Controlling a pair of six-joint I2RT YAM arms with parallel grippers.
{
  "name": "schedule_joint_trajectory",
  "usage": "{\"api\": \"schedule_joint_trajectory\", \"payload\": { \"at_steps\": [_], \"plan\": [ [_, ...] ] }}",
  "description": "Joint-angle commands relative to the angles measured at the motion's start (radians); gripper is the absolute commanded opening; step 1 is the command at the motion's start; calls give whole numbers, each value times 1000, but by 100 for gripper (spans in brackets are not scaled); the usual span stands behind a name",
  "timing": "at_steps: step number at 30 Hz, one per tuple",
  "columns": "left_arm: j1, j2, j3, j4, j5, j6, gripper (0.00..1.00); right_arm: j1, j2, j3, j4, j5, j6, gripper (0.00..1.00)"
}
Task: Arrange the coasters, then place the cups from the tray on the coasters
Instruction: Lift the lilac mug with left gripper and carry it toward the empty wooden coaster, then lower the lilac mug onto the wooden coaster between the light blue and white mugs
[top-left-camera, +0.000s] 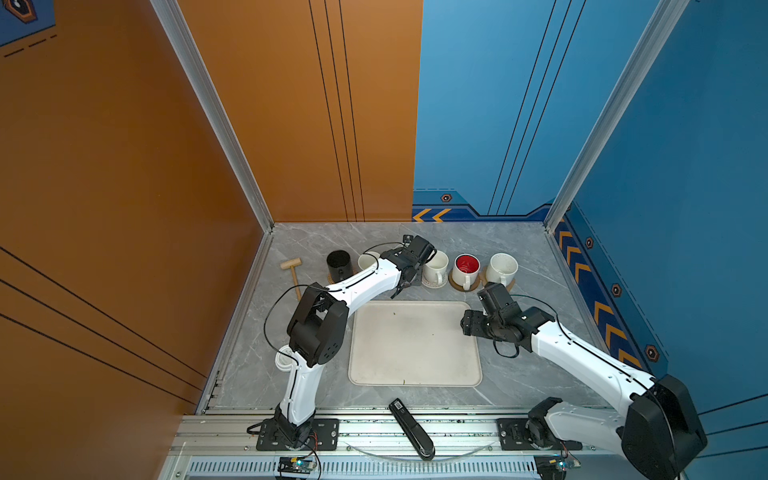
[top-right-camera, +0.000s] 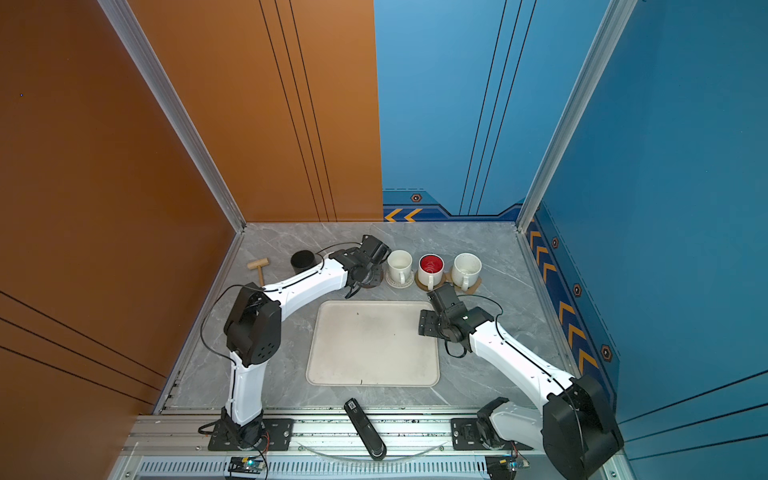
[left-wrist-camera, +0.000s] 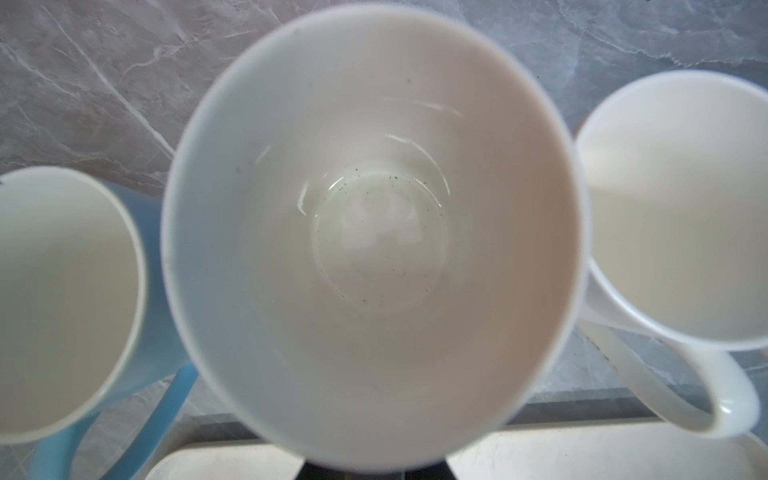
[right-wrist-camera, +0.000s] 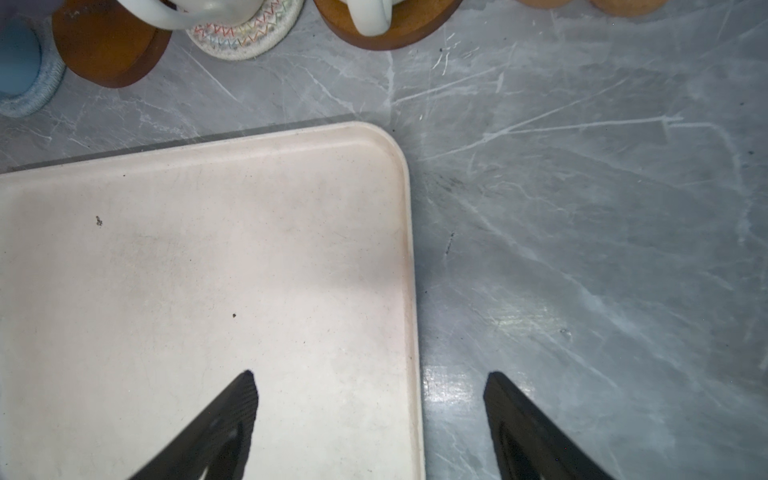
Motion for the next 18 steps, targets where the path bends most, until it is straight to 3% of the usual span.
{"api": "schedule_joint_trajectory", "payload": {
  "at_steps": [1, 18],
  "plan": [
    [14, 3, 41, 47, -12, 2, 0, 8, 9, 2, 6, -10, 17, 84],
    [32, 53, 32, 67, 0, -17, 0, 16, 25, -1, 18, -9, 26, 84]
  ]
}}
